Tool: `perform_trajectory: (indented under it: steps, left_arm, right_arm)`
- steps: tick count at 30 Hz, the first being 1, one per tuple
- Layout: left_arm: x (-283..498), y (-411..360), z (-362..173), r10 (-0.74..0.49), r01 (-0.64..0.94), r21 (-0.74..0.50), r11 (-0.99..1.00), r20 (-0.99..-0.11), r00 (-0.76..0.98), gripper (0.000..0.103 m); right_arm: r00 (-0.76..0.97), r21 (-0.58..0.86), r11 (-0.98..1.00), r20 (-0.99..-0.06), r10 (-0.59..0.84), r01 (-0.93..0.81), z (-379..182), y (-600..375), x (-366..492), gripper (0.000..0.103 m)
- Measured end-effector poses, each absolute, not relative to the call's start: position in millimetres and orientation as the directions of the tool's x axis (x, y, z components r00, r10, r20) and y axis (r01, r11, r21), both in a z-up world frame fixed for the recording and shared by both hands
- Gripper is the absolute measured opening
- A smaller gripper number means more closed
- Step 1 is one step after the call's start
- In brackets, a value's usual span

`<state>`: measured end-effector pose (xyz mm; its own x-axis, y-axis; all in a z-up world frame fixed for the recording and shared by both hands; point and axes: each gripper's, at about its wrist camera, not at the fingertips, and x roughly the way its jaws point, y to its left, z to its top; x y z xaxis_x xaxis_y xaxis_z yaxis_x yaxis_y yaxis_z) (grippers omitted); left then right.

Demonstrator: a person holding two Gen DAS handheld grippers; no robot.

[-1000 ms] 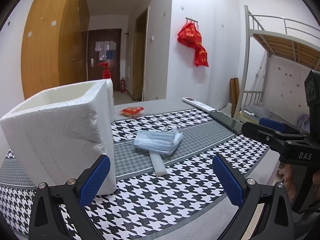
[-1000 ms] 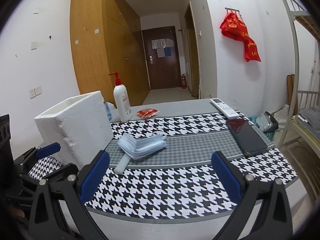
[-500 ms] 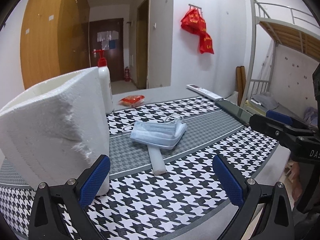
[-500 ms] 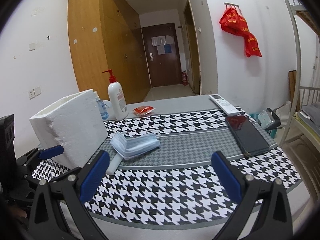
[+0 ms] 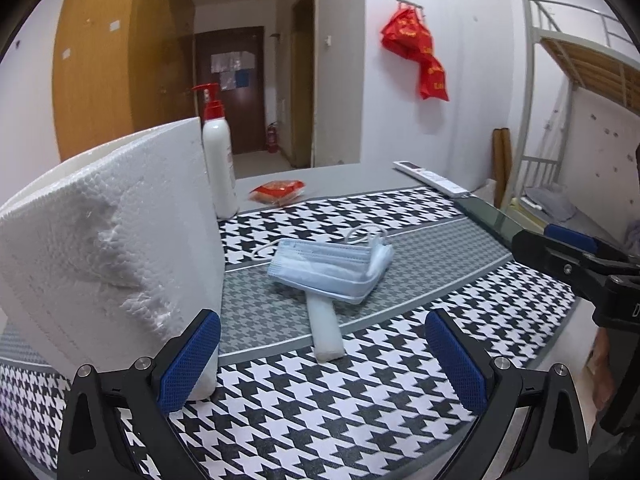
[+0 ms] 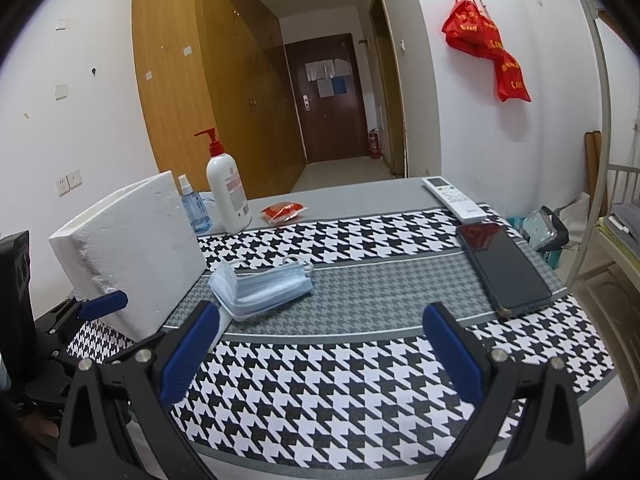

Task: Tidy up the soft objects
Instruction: 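Move both tools past the foam box toward the blue face mask, then lower the left gripper onto the white stick under the blue mask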

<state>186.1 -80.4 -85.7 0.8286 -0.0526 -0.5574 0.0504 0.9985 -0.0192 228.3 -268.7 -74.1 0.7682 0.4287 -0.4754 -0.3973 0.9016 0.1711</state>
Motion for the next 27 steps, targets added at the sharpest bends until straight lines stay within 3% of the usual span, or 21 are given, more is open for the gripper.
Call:
perform_trajectory:
  steps: [10, 17, 22, 27]
  left_arm:
    - [211.1, -83.1, -100.2, -0.015, 0.013, -0.009, 1.0, -0.614, 0.789, 0.102]
    - [227.1, -87.9, -111.4, -0.01, 0.014, 0.001, 1.0, -0.662, 0.749, 0.087]
    - [234.0, -91.9, -115.0, 0.016, 0.005, 0.029, 1.0, -0.685, 0.729, 0.087]
    - [238.9, -91.2, -119.9, 0.031, -0.004, 0.039, 0.999, -0.713, 0.7, 0.078]
  right_arm:
    - [0.738, 0.182, 0.902, -0.524, 0.426, -0.392, -78.7, -261.1, 252.6, 0.103]
    - [0.725, 0.174, 0.898, -0.539, 0.43, -0.404, -78.2, -258.1, 266.4, 0.103]
    - [0.712, 0.157, 0.889, -0.546, 0.441, -0.43, -76.5, -252.7, 271.8, 0.103]
    - [0.694, 0.156, 0.876, -0.555, 0.46, -0.456, -78.4, -244.1, 280.0, 0.103]
